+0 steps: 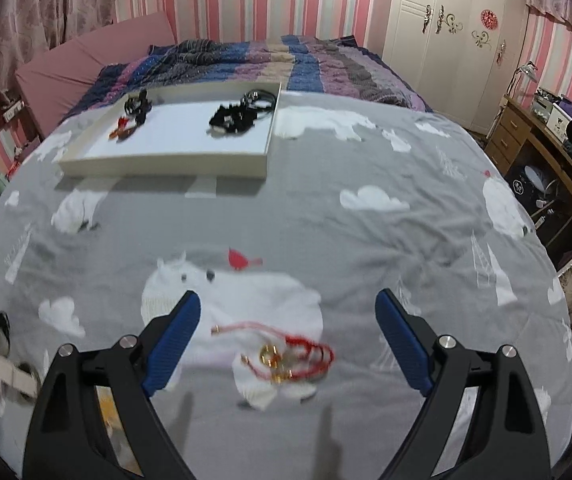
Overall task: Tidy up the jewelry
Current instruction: 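Withdraw both tools from the tray toward the remaining jewelry on the bed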
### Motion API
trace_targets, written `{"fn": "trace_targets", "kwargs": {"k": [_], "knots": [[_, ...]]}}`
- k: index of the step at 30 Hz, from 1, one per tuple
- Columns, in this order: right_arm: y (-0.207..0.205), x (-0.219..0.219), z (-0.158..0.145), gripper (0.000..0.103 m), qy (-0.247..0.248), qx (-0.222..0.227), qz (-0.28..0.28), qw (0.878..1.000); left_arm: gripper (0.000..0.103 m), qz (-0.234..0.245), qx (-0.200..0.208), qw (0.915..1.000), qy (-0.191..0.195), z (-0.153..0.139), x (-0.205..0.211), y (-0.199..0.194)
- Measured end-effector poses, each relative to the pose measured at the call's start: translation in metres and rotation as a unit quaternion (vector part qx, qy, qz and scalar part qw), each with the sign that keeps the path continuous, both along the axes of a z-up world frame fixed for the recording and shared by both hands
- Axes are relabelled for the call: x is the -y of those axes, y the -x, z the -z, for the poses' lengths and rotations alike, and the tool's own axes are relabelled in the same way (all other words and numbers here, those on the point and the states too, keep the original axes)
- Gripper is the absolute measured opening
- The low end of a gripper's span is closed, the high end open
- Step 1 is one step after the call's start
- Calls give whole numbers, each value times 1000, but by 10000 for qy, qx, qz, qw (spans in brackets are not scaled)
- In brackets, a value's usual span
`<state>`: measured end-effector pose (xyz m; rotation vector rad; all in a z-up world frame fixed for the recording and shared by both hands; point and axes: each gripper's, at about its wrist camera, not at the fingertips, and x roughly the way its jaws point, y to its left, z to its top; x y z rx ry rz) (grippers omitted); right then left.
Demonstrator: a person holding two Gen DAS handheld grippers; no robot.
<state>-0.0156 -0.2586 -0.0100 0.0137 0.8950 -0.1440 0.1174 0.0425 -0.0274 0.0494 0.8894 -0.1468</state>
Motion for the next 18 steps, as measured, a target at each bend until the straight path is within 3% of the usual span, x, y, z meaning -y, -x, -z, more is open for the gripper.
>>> {"fn": "trace_targets", "kwargs": {"k": [18], "knots": [[23, 10, 27, 89, 77, -408, 156, 9990, 100, 39, -476, 9988, 47, 34, -16, 41]]}}
